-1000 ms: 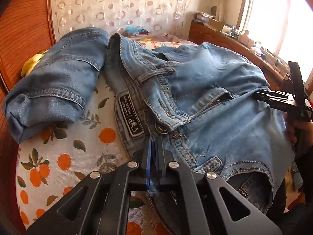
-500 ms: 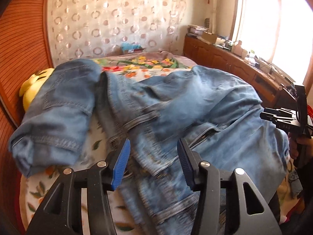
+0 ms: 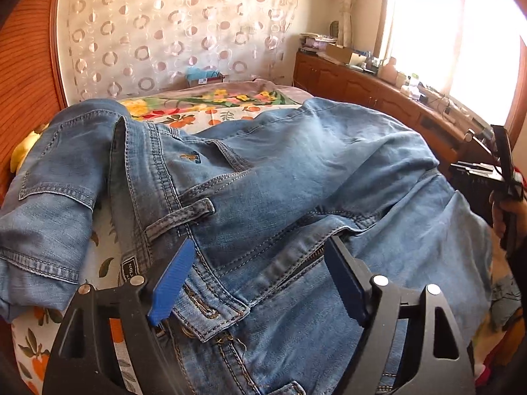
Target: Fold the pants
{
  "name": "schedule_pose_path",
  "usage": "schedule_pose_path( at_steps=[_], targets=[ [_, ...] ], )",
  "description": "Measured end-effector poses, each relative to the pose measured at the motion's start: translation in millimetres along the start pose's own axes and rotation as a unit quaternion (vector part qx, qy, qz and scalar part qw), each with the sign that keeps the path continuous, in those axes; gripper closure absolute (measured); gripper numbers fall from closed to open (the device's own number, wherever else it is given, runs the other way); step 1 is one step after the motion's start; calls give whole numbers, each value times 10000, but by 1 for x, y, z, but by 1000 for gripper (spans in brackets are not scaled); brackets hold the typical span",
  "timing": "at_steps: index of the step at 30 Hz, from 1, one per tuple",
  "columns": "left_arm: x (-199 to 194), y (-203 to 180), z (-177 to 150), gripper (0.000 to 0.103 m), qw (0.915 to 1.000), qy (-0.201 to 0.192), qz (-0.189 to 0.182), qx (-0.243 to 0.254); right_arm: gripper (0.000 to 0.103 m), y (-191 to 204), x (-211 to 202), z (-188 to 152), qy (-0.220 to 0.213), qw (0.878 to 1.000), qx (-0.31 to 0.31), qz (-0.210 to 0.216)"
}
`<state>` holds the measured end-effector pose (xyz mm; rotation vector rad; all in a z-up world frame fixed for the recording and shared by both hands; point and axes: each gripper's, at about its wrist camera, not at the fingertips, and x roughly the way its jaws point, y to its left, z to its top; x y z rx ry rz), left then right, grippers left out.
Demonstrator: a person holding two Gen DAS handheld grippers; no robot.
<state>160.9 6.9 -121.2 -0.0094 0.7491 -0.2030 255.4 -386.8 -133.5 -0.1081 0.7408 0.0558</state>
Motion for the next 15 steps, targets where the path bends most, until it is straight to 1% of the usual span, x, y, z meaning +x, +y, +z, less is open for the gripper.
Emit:
schedule_pose_path(
  at_steps=[3, 6, 12, 13, 14, 15],
  targets=[
    [2, -3, -5, 22, 9999, -47, 93, 102, 57, 3, 19, 10, 181, 9998, 70, -44],
    [2, -3, -7, 22, 9998, -67, 118, 111, 57, 7, 30, 18, 259, 9996, 58, -94],
    [3, -4, -8, 22, 9993, -64, 330, 135, 58, 6, 39, 32, 245, 9996, 126, -106],
    [3, -4, -8, 22, 9993, -72, 347, 144, 69, 2, 38, 34, 168, 9997, 151, -75],
    [3, -4, -8, 22, 9993, -77, 344, 138, 79, 2, 35, 36, 88, 9998, 177, -9],
    [3, -3, -8, 22, 9993, -73, 339, 126, 95, 0, 28, 38, -2, 9998, 208, 22]
  ],
)
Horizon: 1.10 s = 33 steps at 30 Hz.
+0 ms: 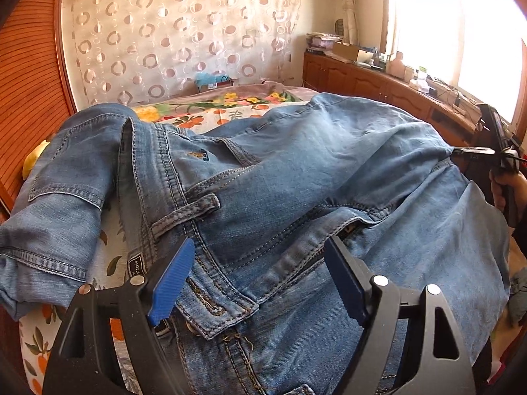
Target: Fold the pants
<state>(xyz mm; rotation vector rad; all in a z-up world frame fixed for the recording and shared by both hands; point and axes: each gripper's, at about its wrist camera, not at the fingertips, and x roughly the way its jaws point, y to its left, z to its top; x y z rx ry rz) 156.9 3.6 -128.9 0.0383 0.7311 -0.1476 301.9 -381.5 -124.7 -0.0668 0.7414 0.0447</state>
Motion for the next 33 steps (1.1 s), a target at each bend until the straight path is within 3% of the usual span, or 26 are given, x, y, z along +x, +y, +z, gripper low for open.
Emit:
schedule_pose_path(
  at_steps=[2, 6, 8, 11, 13, 16, 20, 25, 33],
  targets=[
    [1, 2, 0, 22, 10000, 30, -17, -55, 101, -5, -17, 2, -277, 9996, 54, -31],
    [5, 7, -1, 22, 9998, 114, -89, -167, 102, -15, -64, 3, -750, 9970, 119, -111],
    [7, 9, -1, 22, 9996, 171, -99, -214, 102, -14, -68, -3, -592, 9979, 83, -233],
    [8, 9, 1, 22, 9995, 186, -103, -227, 102, -13, -43, -16, 165, 9985, -30, -529],
    [7, 10, 1, 22, 9995, 183, -119, -245, 102, -17, -41, -19, 229, 9985, 25, -498],
    [7, 11, 1, 22, 9995, 185, -110, -240, 93, -19, -53, -15, 125, 9990, 154, -413],
    [8, 10, 1, 22, 9996, 204, -62, -195, 83, 5, -71, -12, -191, 9998, -44, 37],
    [8, 9, 1, 22, 9996, 205, -60, -191, 58, 49, -88, -28, -394, 9960, -350, 718],
    [8, 8, 1, 22, 9996, 192, -58, -203, 54, 125, -78, -56, -274, 9871, -670, 1428]
  ],
)
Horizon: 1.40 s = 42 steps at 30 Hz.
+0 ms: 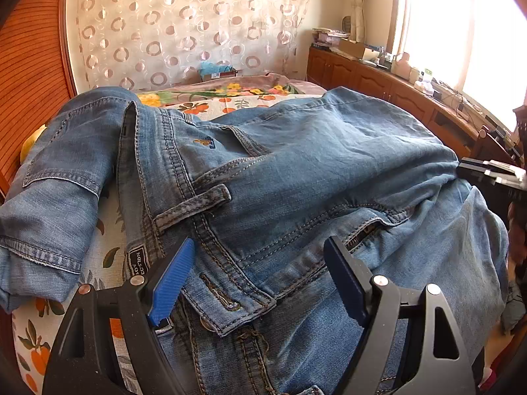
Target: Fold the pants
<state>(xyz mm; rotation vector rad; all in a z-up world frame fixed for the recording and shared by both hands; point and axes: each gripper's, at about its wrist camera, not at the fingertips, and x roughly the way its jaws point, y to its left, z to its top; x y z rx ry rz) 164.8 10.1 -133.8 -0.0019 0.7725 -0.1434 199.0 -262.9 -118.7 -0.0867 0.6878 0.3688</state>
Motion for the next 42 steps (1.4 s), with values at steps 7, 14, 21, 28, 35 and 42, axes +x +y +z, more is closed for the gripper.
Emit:
schedule_pose_path(
  at_steps=[7, 14, 21, 28, 35, 42],
  targets=[
    [2, 0, 0, 22, 10000, 47, 65, 42, 54, -3, 29, -10, 245, 9996, -155, -55],
    [3, -5, 0, 22, 9999, -9, 119, 73, 54, -1, 30, -12, 180, 9997, -102, -97],
    [-3, 21, 26, 22, 9994, -237, 250, 34, 54, 11, 40, -4, 224, 9995, -155, -188],
    [29, 54, 76, 33, 9991, 35, 371, 179, 54, 11, 42, -5, 229, 9995, -103, -168],
    [66, 78, 93, 54, 9969, 388, 676, 70, 54, 13, 39, -7, 143, 9995, -159, -251],
    [66, 79, 98, 97, 9987, 342, 376, -41, 54, 12, 39, -7, 140, 9995, -164, -244]
  ],
)
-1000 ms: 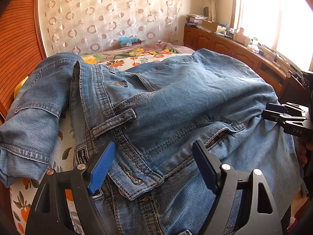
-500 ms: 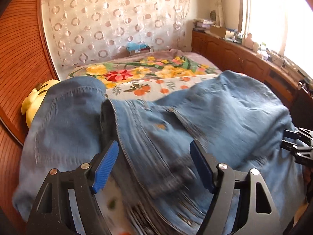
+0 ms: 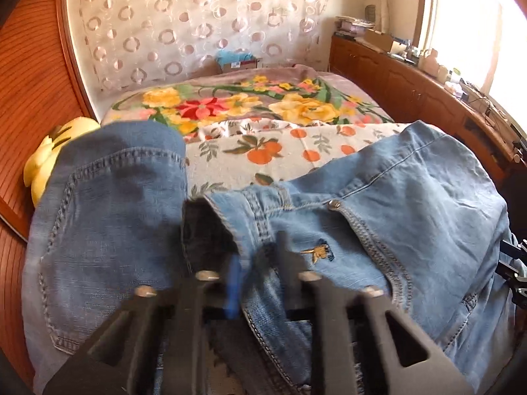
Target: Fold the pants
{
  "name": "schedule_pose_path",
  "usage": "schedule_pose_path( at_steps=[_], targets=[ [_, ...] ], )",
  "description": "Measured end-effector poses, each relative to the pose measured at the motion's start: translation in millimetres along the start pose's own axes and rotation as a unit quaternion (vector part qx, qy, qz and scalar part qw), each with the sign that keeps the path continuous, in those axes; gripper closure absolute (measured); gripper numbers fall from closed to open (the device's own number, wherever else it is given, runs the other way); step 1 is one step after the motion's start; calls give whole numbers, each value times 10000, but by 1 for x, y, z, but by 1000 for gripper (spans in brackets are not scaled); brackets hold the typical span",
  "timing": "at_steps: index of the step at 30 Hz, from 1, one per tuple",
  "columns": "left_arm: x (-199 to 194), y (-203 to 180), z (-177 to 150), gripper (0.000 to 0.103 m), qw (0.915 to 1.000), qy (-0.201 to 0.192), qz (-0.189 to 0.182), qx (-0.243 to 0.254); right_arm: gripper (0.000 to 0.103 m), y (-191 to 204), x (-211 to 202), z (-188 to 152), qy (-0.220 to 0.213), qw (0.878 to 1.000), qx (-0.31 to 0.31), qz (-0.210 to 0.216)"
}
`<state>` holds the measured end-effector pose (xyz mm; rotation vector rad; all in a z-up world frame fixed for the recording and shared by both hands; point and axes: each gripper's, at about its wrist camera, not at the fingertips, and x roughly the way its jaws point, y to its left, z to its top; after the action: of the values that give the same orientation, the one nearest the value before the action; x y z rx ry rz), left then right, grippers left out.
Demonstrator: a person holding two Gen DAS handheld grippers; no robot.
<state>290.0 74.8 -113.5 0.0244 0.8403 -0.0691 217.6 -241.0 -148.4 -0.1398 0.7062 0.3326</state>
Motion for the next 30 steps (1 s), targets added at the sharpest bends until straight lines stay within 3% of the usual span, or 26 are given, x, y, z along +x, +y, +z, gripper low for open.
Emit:
schedule_pose_path(
  at_steps=[2, 5, 13, 17, 22, 27, 28, 30],
  targets=[
    [-15, 0, 3, 99, 9995, -297, 97, -25, 54, -1, -1, 0, -9, 10000, 11, 0],
    [-42, 20, 14, 99, 9951, -802, 331, -482, 54, -1, -1, -1, -6, 10000, 17, 3],
    [-31, 27, 5, 88, 9972, -329, 485, -461, 54, 0, -1, -1, 12, 10000, -6, -6],
    [-50, 12, -8, 52, 9977, -520, 257, -363, 54, -3, -4, 0, -2, 10000, 58, 3],
    [-65, -26, -10, 49, 9973, -728, -4, 116, 54, -25, -26, 15, -244, 9993, 235, 158],
    [-58, -66, -2, 47, 9948, -749, -581, 361, 54, -72, -31, 49, -414, 9986, 204, -249],
    [-54, -73, 1, 44, 9946, -721, -635, 400, 54, -82, -27, 55, -396, 9984, 233, -341],
    [-46, -86, 6, 21, 9945, -759, -545, 480, 54, -106, -17, 68, -356, 9976, 338, -485]
  ],
)
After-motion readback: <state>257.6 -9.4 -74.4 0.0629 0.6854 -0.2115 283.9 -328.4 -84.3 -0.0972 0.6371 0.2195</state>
